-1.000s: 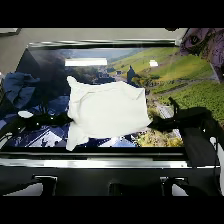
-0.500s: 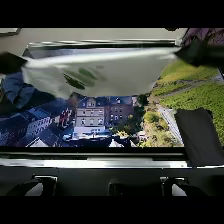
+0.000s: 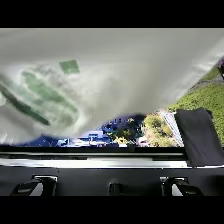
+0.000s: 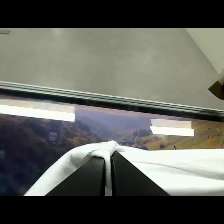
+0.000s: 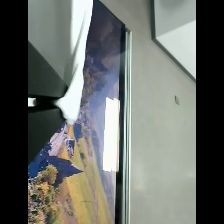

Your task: Fold the clothes and pants, and hang the long-sleeved shirts on hangers.

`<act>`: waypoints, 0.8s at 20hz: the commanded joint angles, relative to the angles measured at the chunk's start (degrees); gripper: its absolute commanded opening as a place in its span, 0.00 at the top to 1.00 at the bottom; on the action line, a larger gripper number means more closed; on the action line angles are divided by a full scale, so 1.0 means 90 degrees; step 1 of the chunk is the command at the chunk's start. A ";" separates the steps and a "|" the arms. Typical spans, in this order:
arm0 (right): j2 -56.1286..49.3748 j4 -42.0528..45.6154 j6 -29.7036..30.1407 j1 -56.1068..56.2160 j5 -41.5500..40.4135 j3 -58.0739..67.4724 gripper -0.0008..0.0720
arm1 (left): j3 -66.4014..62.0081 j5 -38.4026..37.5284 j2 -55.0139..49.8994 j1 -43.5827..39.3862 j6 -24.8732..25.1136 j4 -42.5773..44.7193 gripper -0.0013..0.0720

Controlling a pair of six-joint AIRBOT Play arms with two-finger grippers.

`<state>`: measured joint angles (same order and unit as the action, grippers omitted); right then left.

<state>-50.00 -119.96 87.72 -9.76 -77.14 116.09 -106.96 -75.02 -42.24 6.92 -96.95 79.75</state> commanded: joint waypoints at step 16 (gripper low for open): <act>-0.7402 0.0192 -0.0253 0.0568 0.0495 -0.0131 0.94 | 0.1571 0.0976 -0.7128 -0.0673 0.1112 -0.2084 0.96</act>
<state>-106.87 -116.11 84.90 -6.63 -78.81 114.91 -93.17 -71.99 -96.95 2.37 -87.55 68.16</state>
